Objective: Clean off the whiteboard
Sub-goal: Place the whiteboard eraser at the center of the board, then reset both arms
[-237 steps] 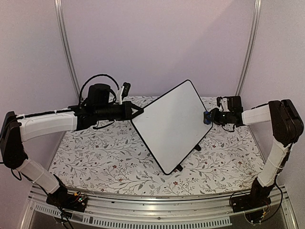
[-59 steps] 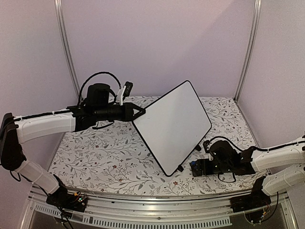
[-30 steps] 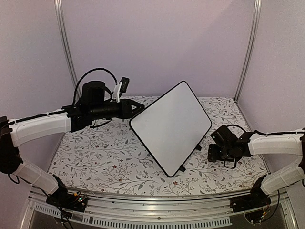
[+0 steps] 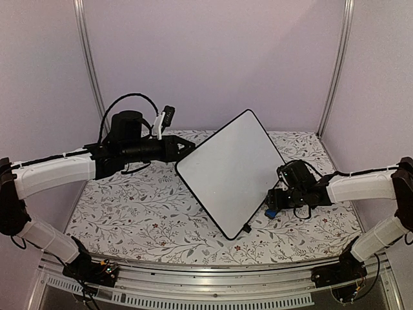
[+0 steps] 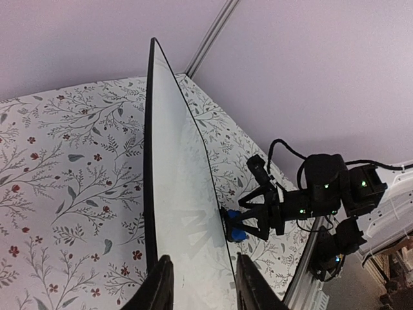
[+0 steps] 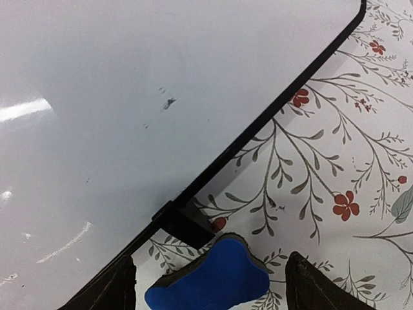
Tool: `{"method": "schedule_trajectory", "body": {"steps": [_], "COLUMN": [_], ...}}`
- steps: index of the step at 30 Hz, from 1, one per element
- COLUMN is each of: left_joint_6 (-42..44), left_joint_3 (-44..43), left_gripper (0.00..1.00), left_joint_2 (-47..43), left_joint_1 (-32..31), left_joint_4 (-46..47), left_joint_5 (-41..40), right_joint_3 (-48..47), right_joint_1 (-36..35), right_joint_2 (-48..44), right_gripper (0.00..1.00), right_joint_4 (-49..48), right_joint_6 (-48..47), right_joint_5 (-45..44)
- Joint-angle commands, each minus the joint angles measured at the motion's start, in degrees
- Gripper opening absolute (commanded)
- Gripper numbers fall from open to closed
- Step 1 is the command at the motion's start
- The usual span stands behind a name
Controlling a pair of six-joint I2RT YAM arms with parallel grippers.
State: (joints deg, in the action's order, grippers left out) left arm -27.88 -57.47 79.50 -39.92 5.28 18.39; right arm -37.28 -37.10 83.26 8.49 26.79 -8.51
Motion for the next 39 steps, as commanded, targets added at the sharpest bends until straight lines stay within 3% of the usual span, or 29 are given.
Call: {"method": "schedule_trajectory", "body": {"steps": [1,4,5,6,7,10,14,15,23,30,34,39], "left_joint_6": [0.14,0.52,0.68,0.9,1.3,2.17,1.88,1.67,-0.82,7.22,11.25,10.4], "left_joint_3": [0.6,0.6,0.61,0.61,0.61,0.51,-0.87,-1.57,-1.81,9.42,14.42,18.15], "left_gripper": [0.33,0.38,0.44,0.51,0.56,0.71,0.97,0.99,1.0,1.0,1.0,1.0], "left_joint_2": [-0.76,-1.79,-2.3,-2.75,-3.32,-5.51,-9.63,-11.26,-19.45,-29.92,-35.25,-38.34], "left_joint_1": [-0.6,-0.47,-0.4,-0.34,-0.17,0.06,0.32,0.31,-1.26,-2.16,-2.18,-2.28], "left_joint_4": [1.01,0.87,0.92,0.96,0.96,0.56,-2.2,-3.42,-15.68,-18.34,-17.66,-16.1], "left_joint_5": [-0.55,-1.41,-1.64,-1.87,-2.14,-5.32,-12.4,-15.49,-27.14,-32.45,-33.15,-34.68], "right_joint_3": [0.54,-0.14,-0.56,-0.98,-1.44,-2.42,-4.64,-5.13,-11.74,-16.24,-14.41,-12.87], "right_joint_1": [-0.01,0.01,0.0,-0.03,0.01,0.02,0.01,0.01,0.01,0.01,0.01,0.01], "right_joint_2": [-3.57,-7.67,-9.08,-10.07,-12.01,-17.13,-23.93,-25.42,-30.45,-30.56,-34.02,-39.0], "right_gripper": [0.78,0.8,0.85,0.96,0.99,0.99,0.99,0.99,0.99,0.99,0.99,0.99], "right_joint_4": [-1.49,0.44,1.25,1.93,2.72,4.26,7.3,8.02,20.25,31.43,33.29,32.16], "right_joint_6": [-1.7,-2.95,-3.39,-3.87,-4.6,-5.65,-5.97,-5.96,-10.78,-10.02,-6.99,-6.39], "right_joint_5": [2.33,0.94,0.33,0.06,-0.3,-1.81,-6.85,-8.84,-15.61,-20.23,-24.53,-25.54]}}
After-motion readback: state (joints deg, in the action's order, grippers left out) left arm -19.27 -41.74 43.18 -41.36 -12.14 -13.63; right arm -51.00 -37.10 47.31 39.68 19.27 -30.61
